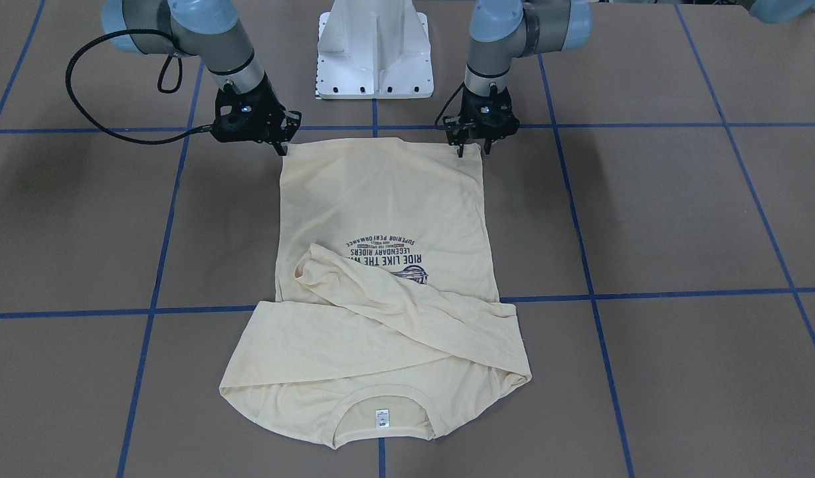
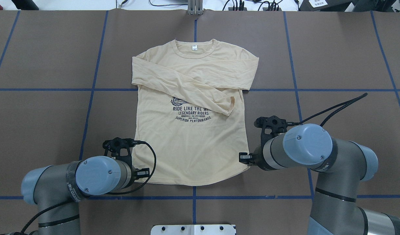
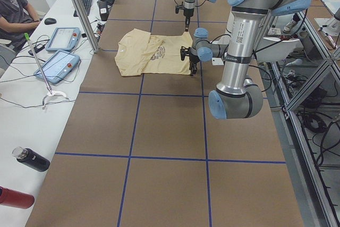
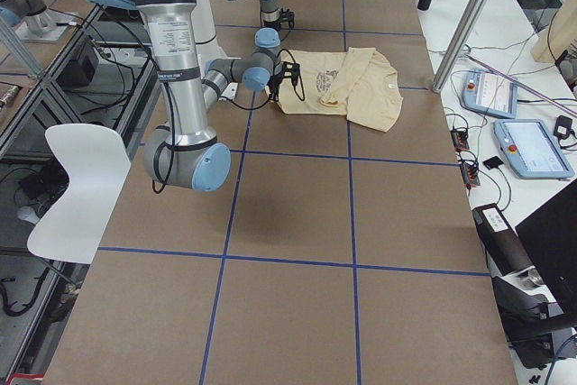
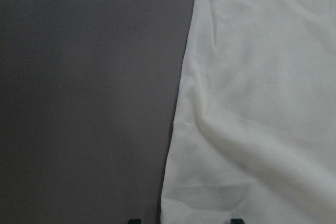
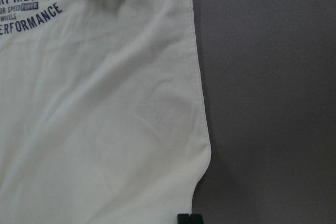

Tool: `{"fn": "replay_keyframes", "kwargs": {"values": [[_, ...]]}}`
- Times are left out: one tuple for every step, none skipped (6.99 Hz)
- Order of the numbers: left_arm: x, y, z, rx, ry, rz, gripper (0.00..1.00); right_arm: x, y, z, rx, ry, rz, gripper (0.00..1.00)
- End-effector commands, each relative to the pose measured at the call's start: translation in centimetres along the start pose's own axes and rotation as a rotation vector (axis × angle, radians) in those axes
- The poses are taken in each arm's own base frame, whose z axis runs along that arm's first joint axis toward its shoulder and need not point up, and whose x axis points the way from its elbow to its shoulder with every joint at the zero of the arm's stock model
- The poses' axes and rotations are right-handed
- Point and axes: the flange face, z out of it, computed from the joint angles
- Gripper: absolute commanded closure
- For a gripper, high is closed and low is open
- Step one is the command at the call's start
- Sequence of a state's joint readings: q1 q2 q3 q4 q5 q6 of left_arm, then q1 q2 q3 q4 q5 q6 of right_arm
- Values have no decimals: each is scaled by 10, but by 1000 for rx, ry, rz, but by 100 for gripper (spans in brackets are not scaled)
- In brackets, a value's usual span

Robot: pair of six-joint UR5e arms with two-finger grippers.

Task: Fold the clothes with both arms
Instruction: 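Pinch both hem corners with the left and right grippers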

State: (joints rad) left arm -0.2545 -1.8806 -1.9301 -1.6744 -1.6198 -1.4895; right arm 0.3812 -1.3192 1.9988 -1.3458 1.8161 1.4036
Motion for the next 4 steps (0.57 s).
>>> {"fn": "replay_keyframes", "kwargs": {"values": [[0,1,0,-1,-1,1,43,1,-1,0,-3,1,3,100],[-1,1,1,-1,-3,1,45,2,-3,-1,-1,1,5,100],[-1,1,1,-1,-3,1,47,2,-3,-1,-1,1,6,100],[0,1,1,-2,-10,0,52,2,-4,-2,0,1,7,100]]}}
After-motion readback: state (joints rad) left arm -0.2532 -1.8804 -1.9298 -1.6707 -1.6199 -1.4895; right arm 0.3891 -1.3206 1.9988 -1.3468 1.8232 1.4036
